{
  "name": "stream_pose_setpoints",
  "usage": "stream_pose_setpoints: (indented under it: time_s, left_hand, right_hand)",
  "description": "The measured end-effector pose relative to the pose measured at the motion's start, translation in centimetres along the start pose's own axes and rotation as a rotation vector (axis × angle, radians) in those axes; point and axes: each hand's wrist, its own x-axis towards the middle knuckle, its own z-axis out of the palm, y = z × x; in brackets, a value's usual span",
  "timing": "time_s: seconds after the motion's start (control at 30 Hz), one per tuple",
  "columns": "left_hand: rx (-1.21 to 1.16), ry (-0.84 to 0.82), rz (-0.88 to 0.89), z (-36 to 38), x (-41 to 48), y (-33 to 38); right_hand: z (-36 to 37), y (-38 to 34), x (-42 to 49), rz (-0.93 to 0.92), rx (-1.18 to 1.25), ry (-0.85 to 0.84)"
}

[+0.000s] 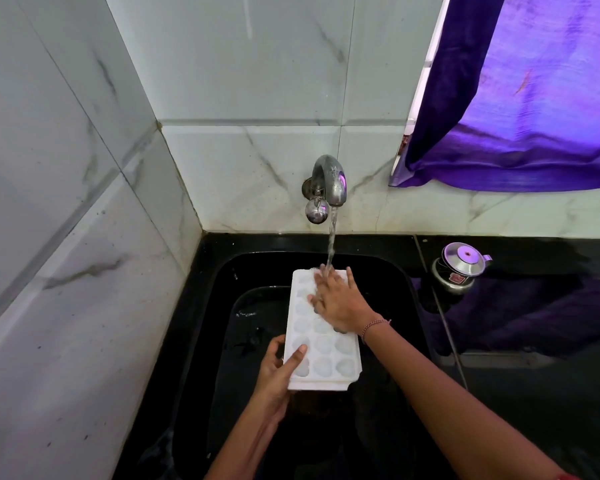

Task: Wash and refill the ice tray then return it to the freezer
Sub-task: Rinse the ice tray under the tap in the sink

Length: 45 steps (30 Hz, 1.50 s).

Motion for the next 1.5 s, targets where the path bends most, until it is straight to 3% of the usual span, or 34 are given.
stream_pose_setpoints:
  time_s: [0.6, 0.7, 0.9, 0.97, 1.07, 1.2, 1.5]
  left_hand:
    - [0.09, 0.092, -0.019, 1.6, 5.1, 2.5]
    - [0.094, 0.014, -0.077, 1.9, 6.1, 3.7]
    - [0.27, -0.051, -0.075, 3.8, 7.1, 6.3]
    - [0.482, -0.035, 0.03, 4.6, 7.4, 7.1]
    - [0.993, 0.052, 0.292, 5.5, 8.3, 7.8]
    - [1.182, 0.044, 0.383, 7.8, 8.7, 8.7]
    - [1.09, 0.054, 0.503, 9.3, 9.1, 8.1]
  right_hand:
    - [1.9, -3.2, -6.3, -0.389, -0.009, 0.038]
    - [1.5, -2.3, -6.1, -0.317, 0.018, 0.12]
    - [-1.8, -0.7, -4.5, -0.084, 0.636, 0.37]
    - [-2.3, -0.4, -3.7, -0.007, 0.786, 0.416]
    - [-2.7, -0.2, -2.6, 0.117, 0.944, 0.459]
    - [-2.9, 0.2, -1.5, 0.233, 1.034, 0.479]
    - [-2.1, 1.1, -1.4, 0.237, 1.005, 0.371]
